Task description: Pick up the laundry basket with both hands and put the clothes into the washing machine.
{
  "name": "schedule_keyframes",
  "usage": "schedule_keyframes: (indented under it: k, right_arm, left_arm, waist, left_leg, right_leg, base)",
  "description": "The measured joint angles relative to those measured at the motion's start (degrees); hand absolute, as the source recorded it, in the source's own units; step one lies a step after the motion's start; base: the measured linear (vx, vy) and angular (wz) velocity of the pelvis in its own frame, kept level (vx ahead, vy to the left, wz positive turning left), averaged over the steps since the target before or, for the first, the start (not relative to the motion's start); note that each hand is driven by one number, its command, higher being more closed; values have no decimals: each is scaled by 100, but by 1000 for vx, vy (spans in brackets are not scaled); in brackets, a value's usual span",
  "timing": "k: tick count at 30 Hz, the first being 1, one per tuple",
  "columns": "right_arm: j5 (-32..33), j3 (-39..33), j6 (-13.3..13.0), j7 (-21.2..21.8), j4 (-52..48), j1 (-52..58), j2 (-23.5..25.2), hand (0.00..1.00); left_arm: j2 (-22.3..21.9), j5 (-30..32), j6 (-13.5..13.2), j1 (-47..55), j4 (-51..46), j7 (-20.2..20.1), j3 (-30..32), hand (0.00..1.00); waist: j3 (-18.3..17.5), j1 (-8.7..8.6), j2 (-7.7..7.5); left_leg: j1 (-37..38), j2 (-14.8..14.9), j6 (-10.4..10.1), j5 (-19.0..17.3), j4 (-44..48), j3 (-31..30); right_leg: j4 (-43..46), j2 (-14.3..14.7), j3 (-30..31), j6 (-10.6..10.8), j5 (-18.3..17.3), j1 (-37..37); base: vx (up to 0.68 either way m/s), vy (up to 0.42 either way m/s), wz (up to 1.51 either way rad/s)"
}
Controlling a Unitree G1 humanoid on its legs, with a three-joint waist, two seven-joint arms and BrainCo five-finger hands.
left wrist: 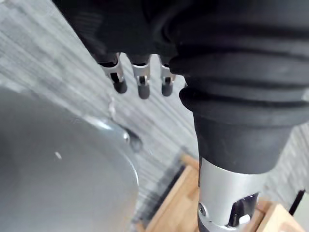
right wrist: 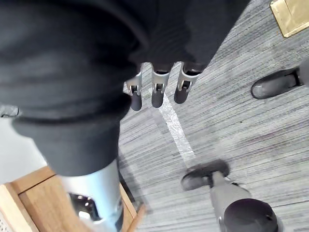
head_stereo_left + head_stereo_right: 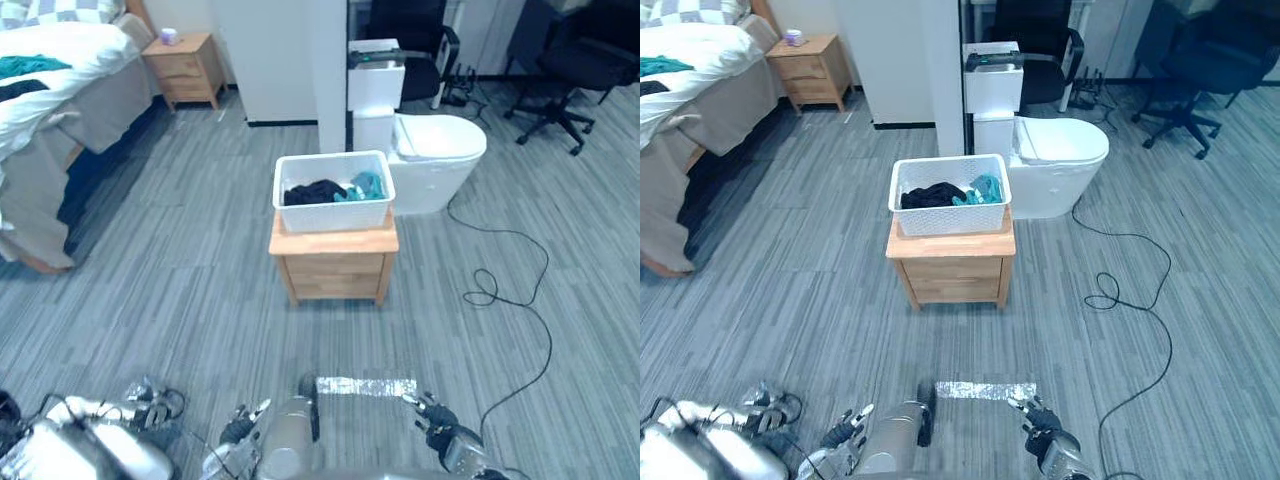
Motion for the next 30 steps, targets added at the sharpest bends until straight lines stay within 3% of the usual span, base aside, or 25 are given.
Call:
schedule_keyframes:
  k: [2,3,4,5,6,8,9,11,13,15,17,18,19,21,23,25,30]
  right_arm:
    - [-64,-127,34,20,91,127,81,0]
    - [-124,-259,34,32,119,220,81,0]
    - [-210,-447,48,37,174,295,141,0]
    - [-234,-550,49,43,220,334,179,0]
    - [-288,-741,49,51,321,353,218,0]
    - [-513,-1120,63,61,479,407,215,0]
    - [-589,-1152,68,68,535,456,195,0]
    - [-625,-1109,62,170,456,525,120,0]
    - [-614,-1108,56,202,301,520,115,0]
    - [-550,-1194,41,210,298,519,128,0]
    - [-422,-1340,29,188,288,501,202,0]
    - [-374,-1379,24,173,279,502,223,0]
    - [-312,-1405,25,164,285,501,236,0]
    - [-218,-1400,23,137,291,554,309,0]
    - [-216,-1403,33,93,320,599,328,0]
    - [-221,-1534,35,93,320,593,312,0]
    - [-1,-1734,51,43,271,595,232,0]
  left_arm:
    - [34,26,4,169,49,-14,292,0]
    - [50,35,4,190,84,-15,311,0]
    - [155,53,2,215,83,-26,354,0]
    - [171,55,5,223,87,-26,355,0]
    - [173,59,9,218,106,-26,334,0]
    - [210,62,55,215,114,-29,244,0]
    - [203,61,79,192,126,-27,87,0]
    - [212,64,92,90,122,-34,-201,0]
    - [216,79,95,3,127,-31,-313,0]
    - [166,99,89,-169,127,-27,-420,0]
    - [142,101,54,-295,115,-28,-421,0]
    - [110,103,30,-325,104,-29,-422,0]
    - [36,103,21,-329,105,-27,-420,0]
    - [60,96,-21,-242,78,-23,-393,0]
    - [47,84,-58,-159,75,-25,-388,0]
    - [52,62,-77,-112,131,-29,-383,0]
    - [66,57,-68,129,313,-96,-127,0]
  waist:
    - [-187,-30,-235]
    - [-318,-13,-353]
    - [-419,20,-506]
    - [-441,20,-567]
    - [-464,20,-637]
    - [-430,-31,-598]
    - [-407,-50,-549]
    - [-369,-106,-439]
    - [-311,-202,-431]
    - [-257,-270,-393]
    - [-261,-373,-405]
    - [-261,-391,-405]
    - [-263,-386,-419]
    - [-304,-385,-506]
    - [-412,-319,-549]
    - [-482,-328,-438]
    - [-661,-330,-387]
  left_leg:
    - [93,-285,458,765,-6,150]
    - [172,-408,567,986,-169,221]
    - [334,-608,753,1137,-357,290]
    - [426,-698,790,1155,-388,330]
    - [570,-841,895,1049,-383,354]
    - [1128,-1052,1003,710,-442,278]
    - [1456,-1094,965,576,-430,244]
    - [1874,-1101,979,345,-455,182]
    - [2366,-1156,996,266,-674,77]
    - [2885,-1146,908,211,-920,-52]
    - [3053,-1114,870,135,-1004,-284]
    - [3060,-1107,848,91,-994,-316]
    - [3058,-1105,793,13,-959,-400]
    - [3056,-1095,634,-199,-776,-585]
    - [3026,-971,453,-358,-635,-674]
    - [2952,-822,415,-382,-655,-807]
    - [2941,-545,281,-422,-838,-896]
  right_leg:
    - [495,-311,33,181,-223,-51]
    - [843,-441,45,212,-241,-193]
    - [1356,-618,86,239,-225,-372]
    - [1648,-688,146,306,-182,-453]
    - [2179,-767,246,504,-50,-639]
    - [4027,-829,442,1436,879,-1200]
    - [5114,-858,513,1837,1127,-1599]
    - [6213,-1025,206,1839,1130,-2247]
    - [6600,-1393,-319,1477,894,-2771]
    - [5800,-1631,-847,1191,357,-2969]
    - [4550,-1609,-998,1094,223,-2957]
    - [3820,-1589,-968,1045,270,-2942]
    - [3016,-1582,-910,896,526,-2892]
    - [2103,-1585,-889,916,1232,-2584]
    - [1457,-1442,-1066,970,1129,-2188]
    - [1000,-1257,-1260,929,1160,-2037]
    - [456,-920,-1399,776,1271,-1811]
  base:
    - [568,299,3]
    - [701,306,19]
    - [614,258,16]
    - [611,250,23]
    - [585,231,22]
    - [592,237,27]
    - [579,260,22]
    - [389,185,15]
    - [325,119,19]
    - [323,55,28]
    - [227,-52,56]
    - [262,-108,54]
    - [257,-144,34]
    - [245,-216,35]
    - [202,-269,22]
    - [154,-227,23]
    - [108,-169,7]
